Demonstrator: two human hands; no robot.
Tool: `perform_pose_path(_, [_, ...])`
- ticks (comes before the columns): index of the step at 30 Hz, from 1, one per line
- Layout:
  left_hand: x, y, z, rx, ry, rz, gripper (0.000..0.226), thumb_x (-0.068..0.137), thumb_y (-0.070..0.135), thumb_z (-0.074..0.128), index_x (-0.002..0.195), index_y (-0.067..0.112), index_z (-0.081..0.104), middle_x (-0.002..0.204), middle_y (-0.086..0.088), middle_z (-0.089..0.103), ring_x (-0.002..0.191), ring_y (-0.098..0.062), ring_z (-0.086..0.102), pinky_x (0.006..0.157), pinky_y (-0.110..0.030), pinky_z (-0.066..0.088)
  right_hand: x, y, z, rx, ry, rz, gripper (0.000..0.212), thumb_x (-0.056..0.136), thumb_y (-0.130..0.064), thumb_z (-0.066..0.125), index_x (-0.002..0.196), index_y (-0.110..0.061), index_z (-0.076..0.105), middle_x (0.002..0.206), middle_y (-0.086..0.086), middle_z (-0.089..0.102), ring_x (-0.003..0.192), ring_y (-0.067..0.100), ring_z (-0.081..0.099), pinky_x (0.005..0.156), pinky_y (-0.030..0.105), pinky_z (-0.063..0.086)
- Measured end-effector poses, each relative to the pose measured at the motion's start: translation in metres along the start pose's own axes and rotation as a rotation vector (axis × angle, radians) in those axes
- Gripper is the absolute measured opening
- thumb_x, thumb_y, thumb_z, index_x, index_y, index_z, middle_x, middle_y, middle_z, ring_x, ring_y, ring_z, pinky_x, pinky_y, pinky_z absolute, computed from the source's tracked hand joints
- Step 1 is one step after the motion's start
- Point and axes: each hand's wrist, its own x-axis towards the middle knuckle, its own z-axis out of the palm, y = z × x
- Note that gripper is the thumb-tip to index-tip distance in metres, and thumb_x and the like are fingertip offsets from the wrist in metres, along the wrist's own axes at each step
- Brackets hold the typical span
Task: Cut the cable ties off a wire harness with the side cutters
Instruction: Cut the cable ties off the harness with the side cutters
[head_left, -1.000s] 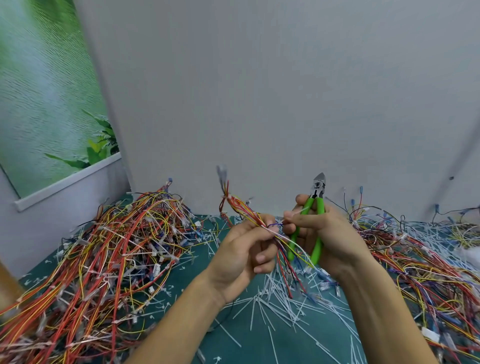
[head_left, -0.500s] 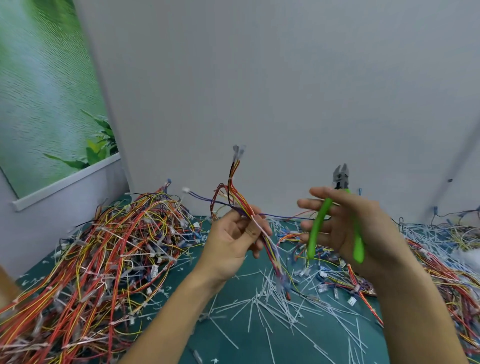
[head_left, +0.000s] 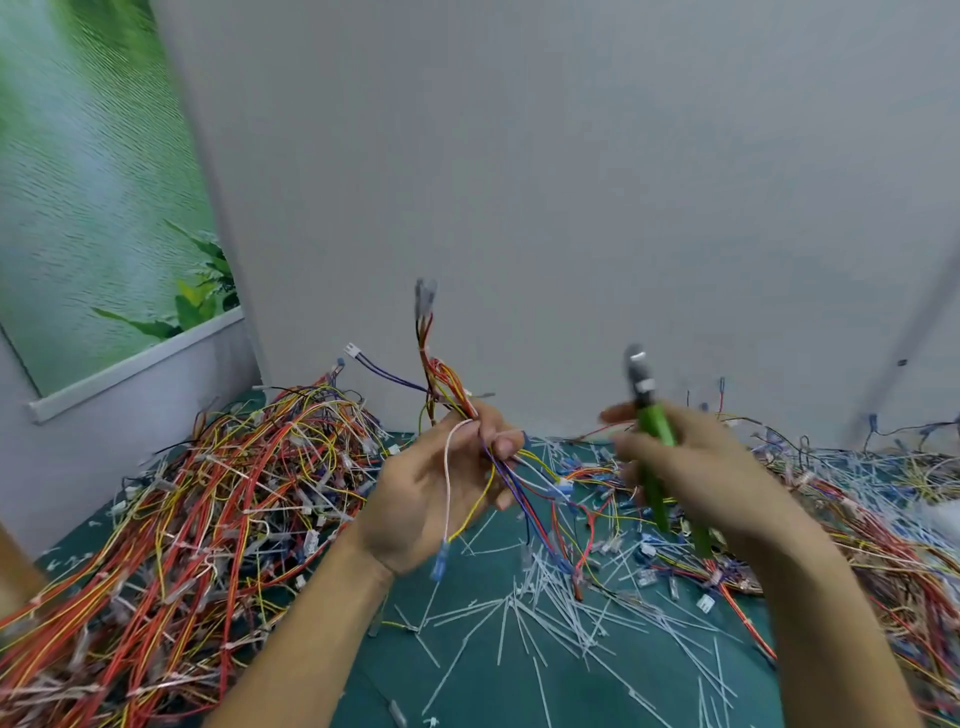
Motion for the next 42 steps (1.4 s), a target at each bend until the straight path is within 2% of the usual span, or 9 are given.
perform_pose_path(3, [-0.001,0.0,0.001,0.044,0.079,0.059,0.009,0.092,0.017,0.053,0.086,0.012,0.049,0.087,-0.006,0.046,0.082,-0.016,0.047,0.066,-0.036,0.036,-0.004,0.001,0.02,-0.415,-0.174,-0.141,0.019,0.097,-0.025,0.064,0.116,-0.028,0.067,0.08,-0.004,0.066,0.056,0.001,0.054,0.056,0.02,0.046])
perform_pose_path(7, [0.001,0.0,0.002,0.144,0.242,0.179,0.006,0.09,0.009,0.05,0.084,0.009,0.05,0.084,-0.005,0.053,0.076,-0.015,0.051,0.06,-0.032,0.04,-0.01,-0.006,0.033,-0.572,-0.121,-0.271,0.051,0.093,-0.019,0.06,0.141,-0.036,0.055,0.112,-0.002,0.067,0.105,0.015,0.061,0.097,0.035,0.048])
perform_pose_path(10, [0.001,0.0,-0.001,0.249,0.277,0.206,0.003,0.089,0.009,0.052,0.09,0.009,0.055,0.088,-0.004,0.057,0.071,-0.013,0.054,0.057,-0.027,0.045,-0.01,-0.005,0.036,-0.665,-0.092,-0.29,0.067,0.095,-0.023,0.059,0.154,-0.043,0.036,0.115,-0.003,0.053,0.117,0.02,0.048,0.11,0.04,0.035])
perform_pose_path(16, [0.002,-0.001,-0.008,0.477,0.304,0.165,0.042,0.093,0.016,0.056,0.135,0.022,0.056,0.103,-0.001,0.061,0.085,-0.024,0.062,0.069,-0.027,0.052,-0.007,-0.003,0.037,-0.697,-0.072,-0.339,0.076,0.093,-0.02,0.062,0.156,-0.047,0.03,0.107,-0.01,0.042,0.105,0.012,0.034,0.096,0.027,0.024])
perform_pose_path(23, [-0.001,0.002,-0.007,0.646,0.265,0.138,0.042,0.096,0.021,0.055,0.137,0.031,0.053,0.114,0.001,0.063,0.091,-0.023,0.069,0.076,-0.028,0.055,-0.006,-0.003,0.037,-0.637,-0.048,-0.408,0.068,0.095,-0.026,0.066,0.154,-0.045,0.037,0.101,-0.015,0.044,0.099,0.008,0.037,0.09,0.025,0.027])
perform_pose_path(28, [-0.002,0.002,-0.003,0.722,0.263,0.123,0.05,0.095,0.021,0.052,0.143,0.032,0.044,0.107,0.009,0.063,0.095,-0.016,0.066,0.083,-0.023,0.053,-0.007,-0.005,0.038,-0.559,-0.067,-0.487,0.051,0.091,-0.019,0.07,0.137,-0.039,0.061,0.091,-0.022,0.055,0.089,-0.007,0.052,0.072,0.008,0.034])
perform_pose_path(33, [-0.003,0.005,0.002,0.738,0.281,0.138,0.047,0.093,0.019,0.054,0.139,0.028,0.048,0.111,-0.002,0.061,0.087,-0.016,0.064,0.082,-0.026,0.054,-0.006,-0.003,0.039,-0.502,-0.03,-0.539,0.028,0.09,-0.019,0.069,0.11,-0.038,0.07,0.074,-0.014,0.062,0.069,0.008,0.055,0.06,0.015,0.041])
perform_pose_path(38, [0.008,-0.002,0.007,0.553,0.503,0.255,0.019,0.085,0.005,0.074,0.103,0.001,0.068,0.086,-0.006,0.075,0.073,-0.016,0.07,0.069,-0.022,0.058,-0.004,0.0,0.038,-0.327,-0.105,-0.413,0.018,0.093,-0.03,0.068,0.106,-0.043,0.071,0.078,-0.012,0.068,0.064,0.007,0.056,0.069,0.028,0.052])
perform_pose_path(42, [0.013,-0.009,0.008,0.437,0.62,0.257,0.024,0.072,0.021,0.08,0.091,0.006,0.076,0.076,-0.012,0.075,0.063,-0.015,0.07,0.057,-0.022,0.056,-0.005,-0.004,0.039,-0.165,-0.177,-0.354,0.02,0.089,-0.033,0.07,0.1,-0.049,0.074,0.067,-0.019,0.065,0.053,-0.001,0.044,0.052,0.011,0.038])
